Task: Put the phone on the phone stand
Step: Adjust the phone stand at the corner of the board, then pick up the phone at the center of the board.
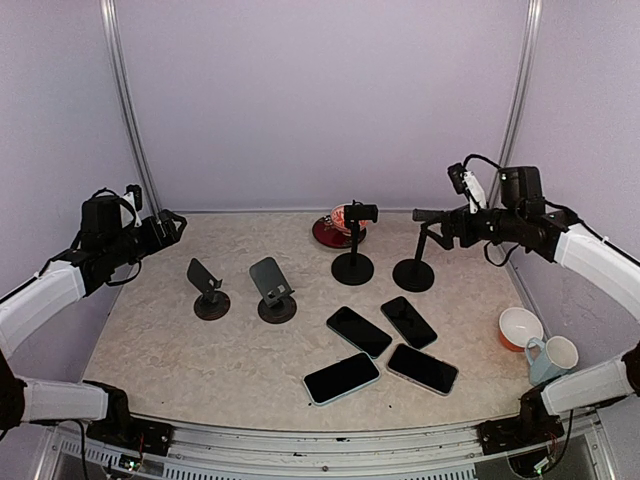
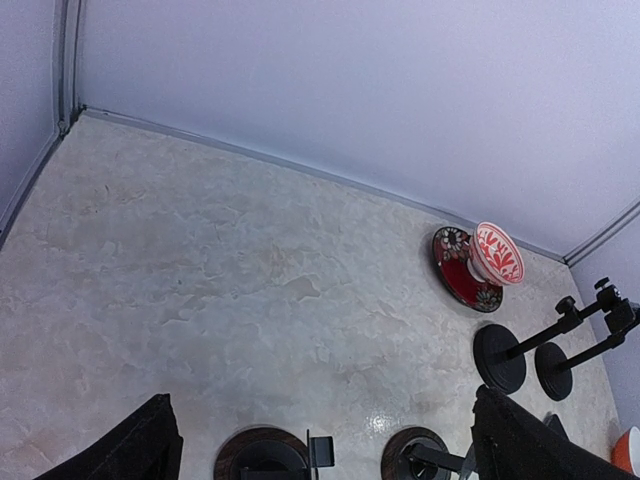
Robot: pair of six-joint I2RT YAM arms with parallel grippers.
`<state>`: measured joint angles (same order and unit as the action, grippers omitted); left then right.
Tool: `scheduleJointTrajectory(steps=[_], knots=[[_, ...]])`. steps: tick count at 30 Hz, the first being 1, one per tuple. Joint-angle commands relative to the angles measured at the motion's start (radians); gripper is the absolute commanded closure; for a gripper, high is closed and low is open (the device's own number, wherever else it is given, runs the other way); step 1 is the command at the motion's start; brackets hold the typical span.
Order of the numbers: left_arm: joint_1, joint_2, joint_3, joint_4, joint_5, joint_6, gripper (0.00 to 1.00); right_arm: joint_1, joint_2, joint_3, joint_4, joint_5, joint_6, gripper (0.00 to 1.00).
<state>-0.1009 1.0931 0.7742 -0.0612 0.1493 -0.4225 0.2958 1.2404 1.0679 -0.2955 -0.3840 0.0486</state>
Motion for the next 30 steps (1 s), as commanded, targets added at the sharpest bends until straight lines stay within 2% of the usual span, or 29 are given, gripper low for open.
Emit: scheduleJointTrajectory(steps=[1,7,11,15,24,28,30], knots=[[0.009,-0.014,0.023,-0.009,-0.007,0.003,0.01,0.097,-0.025,-0.047,-0.081,0.117,0.031,0.05],[0.009,-0.012,0.033,-0.018,-0.013,0.012,0.01,0.205,0.031,-0.05,-0.146,0.216,0.014,0.0],[0.01,-0.021,0.03,-0.024,-0.056,0.019,0.01,0.218,0.083,-0.068,-0.141,0.238,0.012,0.0],[0.009,-0.012,0.023,-0.019,-0.107,0.023,0.01,0.218,0.186,-0.049,-0.186,0.326,0.002,0.0],[0.005,-0.05,0.052,-0.048,-0.364,-0.018,0.01,0.218,0.43,0.086,-0.345,0.386,0.107,0.0],[-0.038,0.048,0.16,-0.134,-0.448,-0.023,0.01,0.218,0.452,0.124,-0.373,0.386,0.155,0.0],[-0.056,0.058,0.163,-0.128,-0.467,-0.04,0.01,0.218,0.46,0.164,-0.407,0.364,0.172,0.0]])
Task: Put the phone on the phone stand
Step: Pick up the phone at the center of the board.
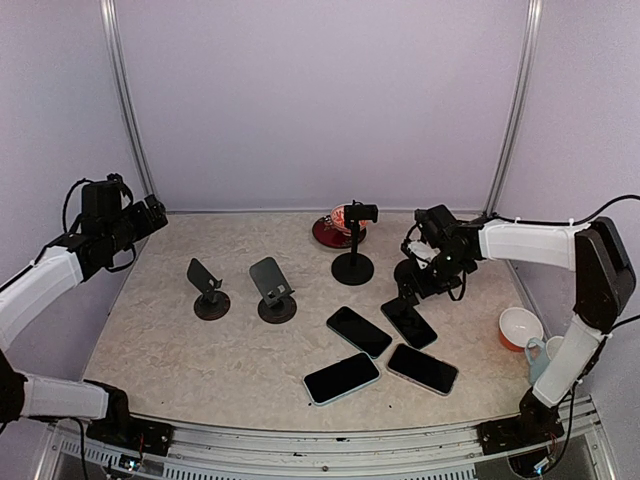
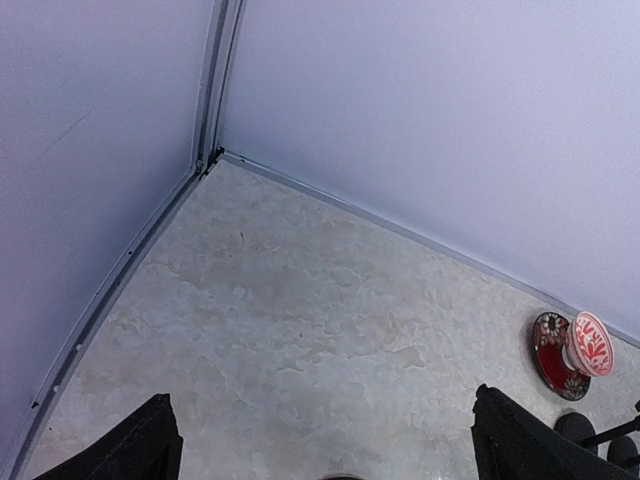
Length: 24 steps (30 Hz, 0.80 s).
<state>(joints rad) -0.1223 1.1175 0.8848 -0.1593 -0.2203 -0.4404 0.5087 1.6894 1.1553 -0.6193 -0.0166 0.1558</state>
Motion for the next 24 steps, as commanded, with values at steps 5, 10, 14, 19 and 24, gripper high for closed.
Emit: scheduleJointTrajectory(steps=[5,10,14,19,24], knots=[[-0.043,0.035,0.027,0.044,-0.064,-0.049,0.01,0.005,-0.049,0.057,-0.078,-0.055,0.068,0.0],[-0.065,0.04,0.032,0.031,-0.07,-0.089,0.01,0.01,-0.095,-0.065,-0.002,-0.007,0.073,0.0],[-0.094,0.008,0.01,0.066,-0.028,-0.075,0.01,0.025,-0.128,-0.159,0.05,0.055,0.068,0.0],[-0.15,-0.029,-0.004,0.028,0.019,-0.087,0.01,0.028,-0.187,-0.271,0.146,0.063,0.048,0.0],[-0.175,-0.076,-0.05,-0.018,0.032,-0.051,0.01,0.028,-0.181,-0.349,0.237,-0.034,0.062,0.0]])
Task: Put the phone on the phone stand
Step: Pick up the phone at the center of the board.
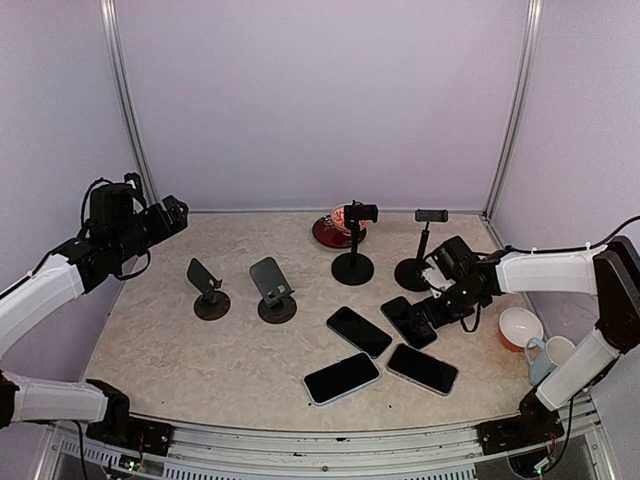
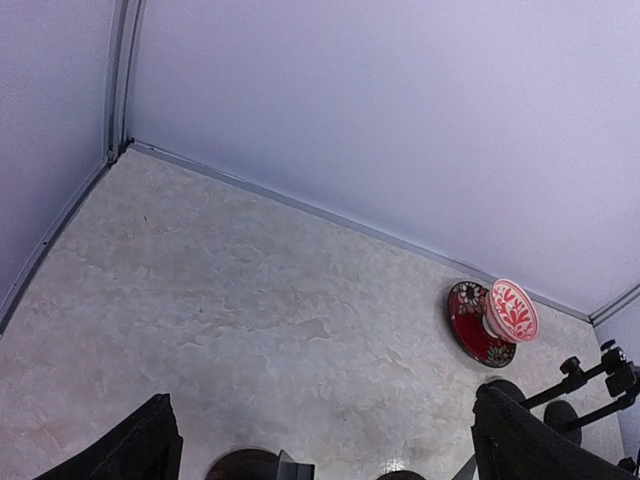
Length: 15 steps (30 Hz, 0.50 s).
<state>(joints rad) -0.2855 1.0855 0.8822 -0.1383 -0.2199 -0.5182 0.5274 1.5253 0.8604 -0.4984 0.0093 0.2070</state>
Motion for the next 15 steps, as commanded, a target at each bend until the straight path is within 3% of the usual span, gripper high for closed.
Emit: scheduleJointTrajectory(steps=[1,15], knots=[[-0.012,-0.052,-0.061,-0.04,0.043,0.039,0.01,0.01,-0.016,-0.065,0.136,-0.077,0.014,0.0],[-0.014,0.012,-0.004,-0.129,0.208,0.064,0.01,0.067,0.086,-0.006,0.171,-0.04,-0.028,0.0]])
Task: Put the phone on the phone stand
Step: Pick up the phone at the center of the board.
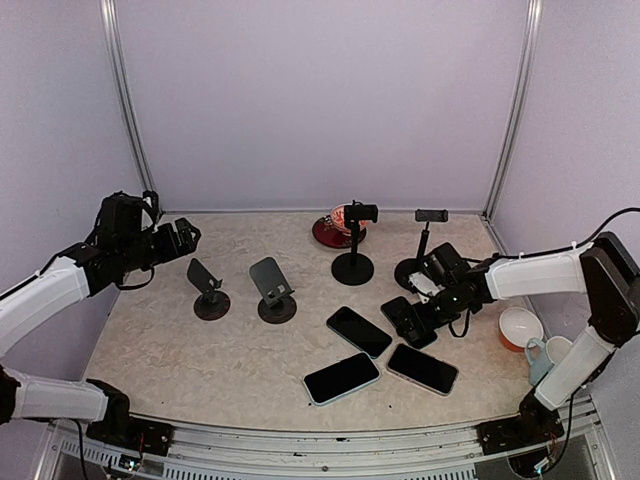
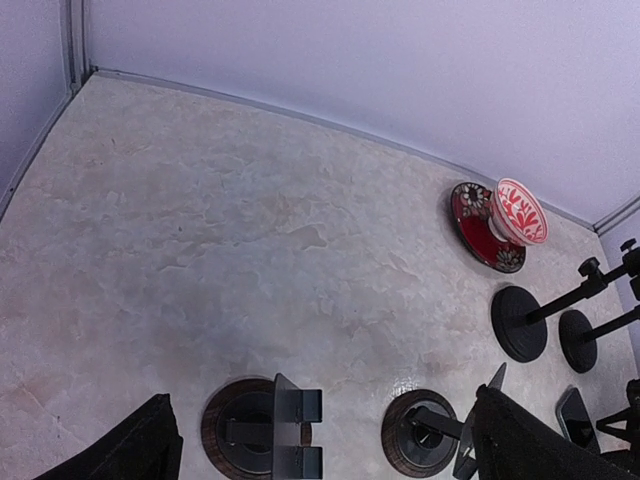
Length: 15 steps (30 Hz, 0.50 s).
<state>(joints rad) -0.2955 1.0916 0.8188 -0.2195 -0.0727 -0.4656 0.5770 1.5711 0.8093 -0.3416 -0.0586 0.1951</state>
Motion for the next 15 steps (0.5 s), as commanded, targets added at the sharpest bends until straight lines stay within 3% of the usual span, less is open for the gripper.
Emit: scheduleJointTrajectory(steps=[1,15], knots=[[-0.005,0.005,0.074,-0.067,0.066,0.019,0.01,0.022,0.059,0.055,0.009,0.033,-0.02,0.0],[0.001,-0.09,-0.024,-0.028,-0.002,0.08,0.01,0.029,0.192,0.096,-0.009,0.055,-0.072,0.03]])
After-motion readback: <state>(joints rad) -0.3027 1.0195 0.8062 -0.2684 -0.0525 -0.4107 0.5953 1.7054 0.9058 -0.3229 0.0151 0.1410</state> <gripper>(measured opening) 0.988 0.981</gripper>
